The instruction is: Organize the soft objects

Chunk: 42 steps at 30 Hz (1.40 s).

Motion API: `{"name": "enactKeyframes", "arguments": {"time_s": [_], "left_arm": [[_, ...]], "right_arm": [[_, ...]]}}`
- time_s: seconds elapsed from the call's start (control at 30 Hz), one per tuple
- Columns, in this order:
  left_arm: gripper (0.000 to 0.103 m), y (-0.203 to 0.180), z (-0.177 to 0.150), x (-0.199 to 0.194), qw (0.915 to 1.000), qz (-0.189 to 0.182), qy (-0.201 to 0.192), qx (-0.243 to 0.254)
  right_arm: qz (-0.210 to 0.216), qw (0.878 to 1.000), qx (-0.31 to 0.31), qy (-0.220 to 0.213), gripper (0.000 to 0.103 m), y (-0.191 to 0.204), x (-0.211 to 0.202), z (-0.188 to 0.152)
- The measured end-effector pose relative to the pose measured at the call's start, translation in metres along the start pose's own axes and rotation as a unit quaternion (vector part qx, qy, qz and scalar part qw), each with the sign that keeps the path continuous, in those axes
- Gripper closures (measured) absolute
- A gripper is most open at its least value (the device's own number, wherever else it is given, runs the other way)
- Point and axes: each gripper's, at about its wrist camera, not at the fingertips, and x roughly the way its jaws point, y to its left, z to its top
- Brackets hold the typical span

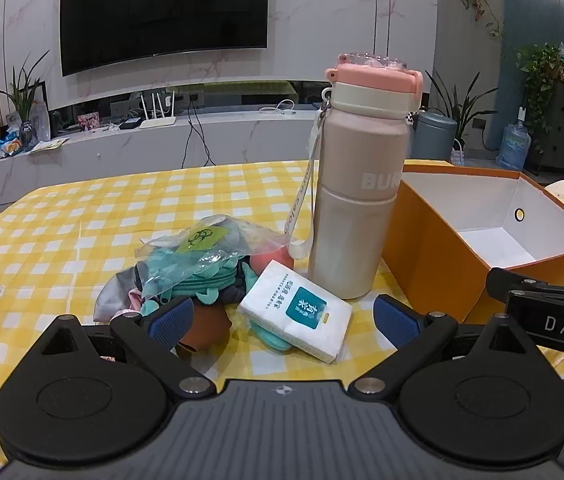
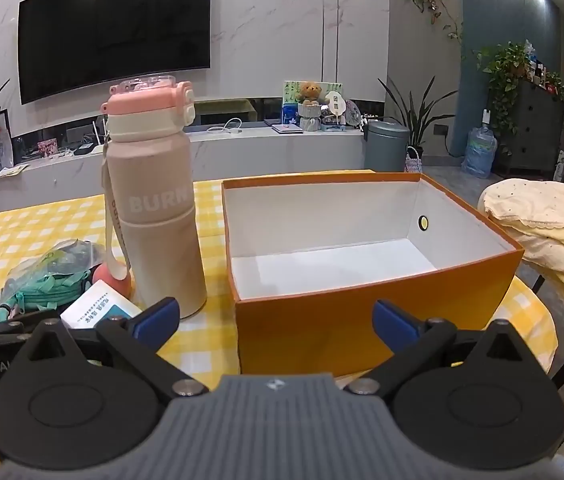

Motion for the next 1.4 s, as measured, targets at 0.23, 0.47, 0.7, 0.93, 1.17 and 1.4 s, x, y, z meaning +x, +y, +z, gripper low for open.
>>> {"name": "enactKeyframes", "arguments": {"time_s": [0.23, 0.47, 0.7, 0.93, 1.17, 1.4], "left_arm": [[0.000, 0.0007, -0.0011, 0.0004, 1.0000, 0.000, 0.008, 0.000], [0.000, 0.0003, -0.0005, 0.0014, 0.9999, 0.001, 0.012, 0.002], [0.000, 0.0000, -0.0006, 0.0026, 0.9999, -0.001, 0.017, 0.004], [0.000, -0.0004, -0.0012, 0.0028, 0.9998, -0.002, 0.017, 0.004], [0.000, -0.0001, -0.0011, 0.0029, 0.9997, -0.004, 0.022, 0.003], [0.000, -0.0001, -0.0010, 0.0029, 0.9997, -0.004, 0.022, 0.003]], "right_arm": [[0.004, 1.000, -0.003, 0.012, 0.002, 0.0002, 0.0018, 0.0004], [0.010, 1.000, -0.004, 0.022, 0.002, 0.0008, 0.0029, 0.0001], [0.011, 1.000, -0.005, 0.027, 0.002, 0.0019, 0.0039, -0.0004], [0.011, 1.000, -0.005, 0.027, 0.002, 0.0019, 0.0040, -0.0003], [0.012, 0.999, -0.006, 0.029, 0.002, 0.0025, 0.0043, -0.0008], [0.012, 0.999, -0.006, 0.029, 0.002, 0.0025, 0.0043, -0.0009]]}}
